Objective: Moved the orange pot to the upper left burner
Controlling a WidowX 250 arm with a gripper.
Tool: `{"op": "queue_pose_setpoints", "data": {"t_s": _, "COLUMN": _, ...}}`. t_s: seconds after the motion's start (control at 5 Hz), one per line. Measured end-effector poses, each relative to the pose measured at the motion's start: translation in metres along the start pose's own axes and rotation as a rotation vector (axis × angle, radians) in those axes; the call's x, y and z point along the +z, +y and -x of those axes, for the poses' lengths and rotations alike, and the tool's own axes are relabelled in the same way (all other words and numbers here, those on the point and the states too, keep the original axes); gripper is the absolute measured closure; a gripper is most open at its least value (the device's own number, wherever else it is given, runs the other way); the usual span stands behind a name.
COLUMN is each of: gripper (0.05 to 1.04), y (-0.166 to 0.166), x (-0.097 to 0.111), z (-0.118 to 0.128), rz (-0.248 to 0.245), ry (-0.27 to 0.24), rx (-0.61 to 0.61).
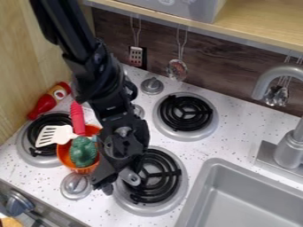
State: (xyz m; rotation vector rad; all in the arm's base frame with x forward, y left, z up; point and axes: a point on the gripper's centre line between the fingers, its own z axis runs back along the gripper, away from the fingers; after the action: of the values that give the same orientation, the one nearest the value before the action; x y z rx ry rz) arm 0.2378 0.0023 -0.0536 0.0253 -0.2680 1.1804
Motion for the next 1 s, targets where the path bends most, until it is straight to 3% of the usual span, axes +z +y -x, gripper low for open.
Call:
{"op": "queue_pose_setpoints", "data": {"t_s": 0.4, "gripper": 0.114, "y": 0.0, "x": -0.014, "z": 0.0, "rz": 0.006, "ry": 0.011, "rx": 0.019}}
{"op": "queue_pose_setpoints", "data": {"t_s": 0.8, "gripper": 0.625, "y": -0.004, "x": -0.016, "z": -0.002, "rz": -0.003, "ry": -0.029, "rx": 0.01}}
{"op": "queue_pose_setpoints", "data": {"t_s": 1.0, "gripper": 0.635, "y": -0.004, "x": -0.017, "z": -0.001, "rz": -0.029, "ry": -0.019, "rx": 0.022}}
